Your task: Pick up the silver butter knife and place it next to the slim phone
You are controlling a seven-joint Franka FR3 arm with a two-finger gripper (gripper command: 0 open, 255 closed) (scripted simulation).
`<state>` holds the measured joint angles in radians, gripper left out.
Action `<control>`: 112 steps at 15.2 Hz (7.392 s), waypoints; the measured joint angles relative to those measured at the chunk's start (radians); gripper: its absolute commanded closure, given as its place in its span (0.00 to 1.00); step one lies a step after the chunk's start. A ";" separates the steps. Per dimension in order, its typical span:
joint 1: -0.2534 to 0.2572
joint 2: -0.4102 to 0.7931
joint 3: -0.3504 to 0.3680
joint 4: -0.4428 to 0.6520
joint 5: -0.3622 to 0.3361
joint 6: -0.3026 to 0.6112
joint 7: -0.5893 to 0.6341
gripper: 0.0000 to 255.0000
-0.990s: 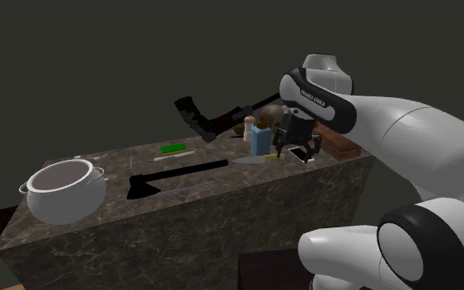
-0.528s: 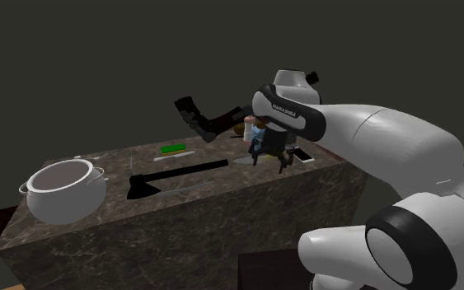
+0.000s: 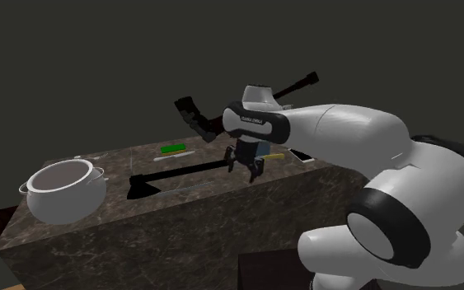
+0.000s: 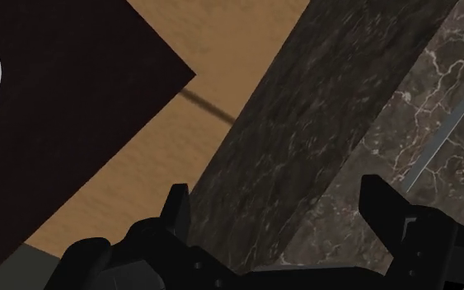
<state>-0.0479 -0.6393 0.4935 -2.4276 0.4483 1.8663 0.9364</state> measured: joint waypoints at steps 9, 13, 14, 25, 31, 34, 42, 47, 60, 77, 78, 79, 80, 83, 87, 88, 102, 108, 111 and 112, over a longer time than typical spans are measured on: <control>-0.119 0.334 0.271 0.171 -0.039 0.220 0.399 0.00; -0.176 0.536 0.384 0.262 -0.175 0.320 0.626 0.00; -0.182 0.602 0.408 0.292 -0.231 0.344 0.698 0.00; 0.015 1.049 0.303 0.557 -0.637 0.425 1.182 0.00; 0.041 1.091 0.279 0.553 -0.671 0.464 1.203 0.00; 0.043 1.093 0.278 0.553 -0.673 0.465 1.205 0.00; 0.043 1.093 0.278 0.553 -0.673 0.465 1.205 1.00; 0.042 1.090 0.280 0.556 -0.670 0.460 1.204 1.00; 0.004 1.009 0.328 0.627 -0.600 0.324 1.171 1.00; -0.284 0.767 0.332 0.488 -0.357 0.255 0.809 1.00; -0.306 0.747 0.325 0.474 -0.336 0.250 0.773 1.00; -0.321 0.735 0.318 0.462 -0.323 0.250 0.746 1.00; -0.337 0.726 0.308 0.456 -0.313 0.245 0.716 1.00; -0.382 0.706 0.278 0.449 -0.289 0.225 0.633 1.00; -0.434 0.694 0.237 0.439 -0.273 0.209 0.534 1.00; -0.448 0.693 0.226 0.436 -0.270 0.207 0.508 1.00; -0.598 0.819 0.086 0.605 -0.341 0.095 0.253 1.00; -0.647 0.906 0.036 0.718 -0.383 0.044 0.166 1.00; -0.664 0.972 0.012 0.818 -0.412 -0.003 0.129 1.00; -0.669 0.994 0.004 0.853 -0.421 -0.020 0.117 1.00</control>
<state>-0.7164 0.3550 0.4977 -1.5745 0.0275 1.8464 1.0536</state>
